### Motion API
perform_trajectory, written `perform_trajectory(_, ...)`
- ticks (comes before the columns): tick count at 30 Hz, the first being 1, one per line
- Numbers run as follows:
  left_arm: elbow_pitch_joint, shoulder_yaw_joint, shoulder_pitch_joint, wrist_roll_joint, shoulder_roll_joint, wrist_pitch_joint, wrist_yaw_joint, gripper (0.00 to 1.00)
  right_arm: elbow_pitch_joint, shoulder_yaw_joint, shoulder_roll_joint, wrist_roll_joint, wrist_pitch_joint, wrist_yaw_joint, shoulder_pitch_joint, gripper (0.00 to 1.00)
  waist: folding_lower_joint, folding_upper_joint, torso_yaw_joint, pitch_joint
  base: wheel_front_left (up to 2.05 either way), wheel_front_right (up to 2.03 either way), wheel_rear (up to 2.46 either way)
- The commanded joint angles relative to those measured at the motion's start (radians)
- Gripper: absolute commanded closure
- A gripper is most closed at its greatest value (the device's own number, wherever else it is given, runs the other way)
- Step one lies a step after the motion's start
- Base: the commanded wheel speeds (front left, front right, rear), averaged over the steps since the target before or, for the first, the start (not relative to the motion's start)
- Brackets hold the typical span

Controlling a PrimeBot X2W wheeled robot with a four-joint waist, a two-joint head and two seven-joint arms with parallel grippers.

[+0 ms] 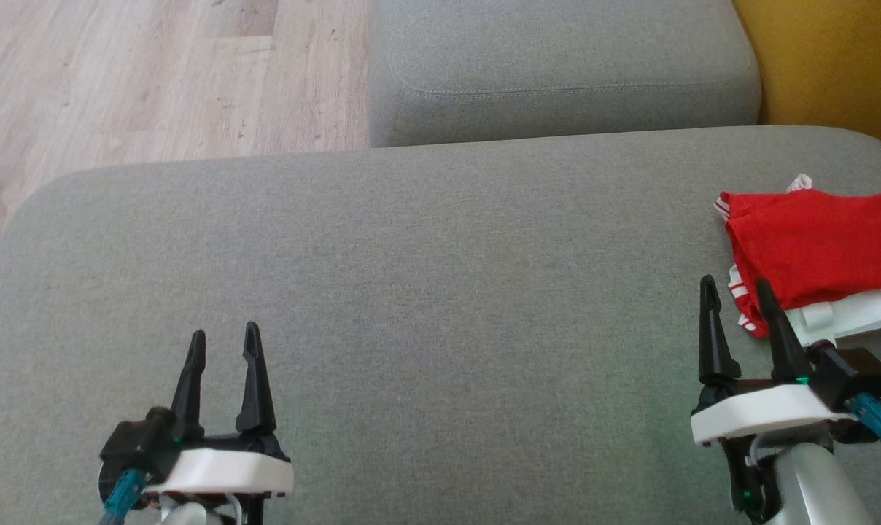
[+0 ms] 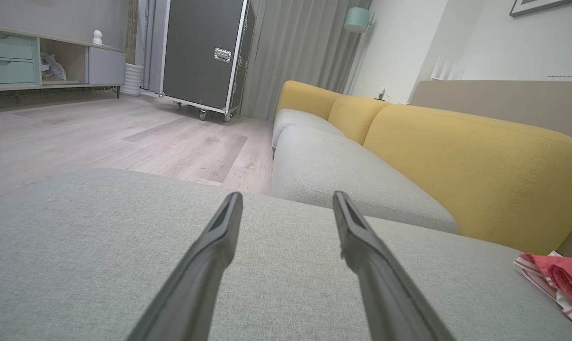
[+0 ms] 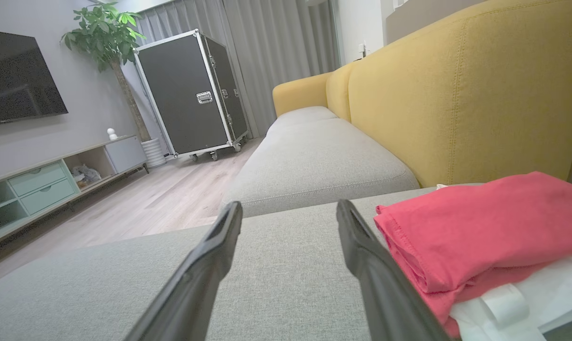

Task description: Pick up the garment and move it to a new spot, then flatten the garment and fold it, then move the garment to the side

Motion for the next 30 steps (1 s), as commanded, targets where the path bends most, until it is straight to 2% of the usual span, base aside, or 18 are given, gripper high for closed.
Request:
perform_trajectory(1, -0.034, 0.033, -0.036, 0.001, 0.008, -0.005, 0.002, 0.00, -0.036, 0.029, -0.001, -0.003, -0.011, 0.003, -0.045, 0.00, -0.0001, 0.0000, 0.000, 0.000, 0.00, 0.00, 0.00)
perform_trajectory(20, -0.036, 0.049, -0.035, -0.062, 0.008, -0.005, -0.001, 0.00, -0.035, 0.056, -0.001, 0.009, -0.011, 0.003, -0.043, 0.00, -0.0001, 0.0000, -0.001, -0.003, 0.00, 0.00, 0.00)
perform_trajectory(21, -0.002, 0.009, 0.000, -0.061, 0.000, 0.000, -0.001, 1.00, 0.004, 0.029, 0.000, 0.000, 0.000, 0.000, 0.001, 1.00, 0.0000, 0.0000, -0.001, -0.003, 0.00, 0.00, 0.00)
perform_trajectory(24, 0.045, 0.006, 0.023, -0.061, -0.001, 0.001, 0.000, 1.00, 0.050, 0.030, 0.002, 0.001, 0.002, 0.000, 0.025, 1.00, 0.0000, 0.0000, -0.001, -0.003, 0.00, 0.00, 0.00)
perform_trajectory(30, 0.044, 0.017, 0.017, -0.119, -0.001, 0.020, -0.002, 1.00, 0.046, 0.021, 0.002, 0.067, 0.021, 0.000, 0.021, 1.00, 0.0000, 0.0000, -0.003, -0.001, 0.00, 0.00, 0.00)
